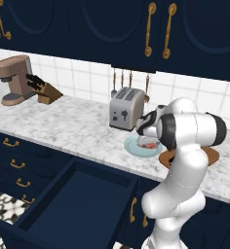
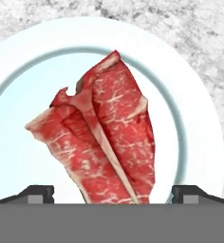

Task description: Pick up the knife from the drawer and place it on the cutting board. Then place the meat from the plate to the cutting board.

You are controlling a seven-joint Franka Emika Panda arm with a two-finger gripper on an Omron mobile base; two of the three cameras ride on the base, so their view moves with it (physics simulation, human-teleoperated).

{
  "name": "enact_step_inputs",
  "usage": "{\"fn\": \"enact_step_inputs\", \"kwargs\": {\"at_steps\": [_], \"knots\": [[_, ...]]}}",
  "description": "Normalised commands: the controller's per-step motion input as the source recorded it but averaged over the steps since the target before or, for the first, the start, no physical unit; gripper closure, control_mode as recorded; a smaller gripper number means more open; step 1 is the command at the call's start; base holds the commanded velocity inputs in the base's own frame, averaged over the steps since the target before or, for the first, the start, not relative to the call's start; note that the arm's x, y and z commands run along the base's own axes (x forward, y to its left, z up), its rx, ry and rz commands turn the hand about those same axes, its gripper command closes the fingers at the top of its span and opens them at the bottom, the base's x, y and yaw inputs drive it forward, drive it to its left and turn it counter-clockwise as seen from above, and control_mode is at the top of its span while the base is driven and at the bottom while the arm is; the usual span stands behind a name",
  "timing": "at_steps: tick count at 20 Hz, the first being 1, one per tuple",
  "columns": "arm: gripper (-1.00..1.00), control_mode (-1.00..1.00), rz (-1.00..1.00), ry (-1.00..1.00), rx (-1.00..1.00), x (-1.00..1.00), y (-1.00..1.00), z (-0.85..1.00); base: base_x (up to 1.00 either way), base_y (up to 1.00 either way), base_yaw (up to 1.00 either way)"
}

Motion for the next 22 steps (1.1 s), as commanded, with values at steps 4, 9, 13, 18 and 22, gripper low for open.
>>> {"fn": "enact_step_inputs", "kwargs": {"at_steps": [4, 9, 13, 18, 22], "knots": [[-1.00, -1.00, 0.12, 0.00, 0.00, -0.02, 0.10, -0.06, 0.00, 0.00, 0.00], [-1.00, -1.00, 0.11, 0.00, 0.00, 0.16, 0.00, -0.05, 0.00, 0.00, 0.00], [-1.00, -1.00, 0.11, 0.00, -0.01, 0.14, 0.00, -0.26, 0.00, 0.00, 0.00], [1.00, -1.00, 0.10, -0.01, -0.02, -0.03, 0.01, -0.30, 0.00, 0.00, 0.00], [1.00, -1.00, 0.06, -0.16, 0.00, -0.21, 0.00, 0.00, 0.00, 0.00, 0.00]]}}
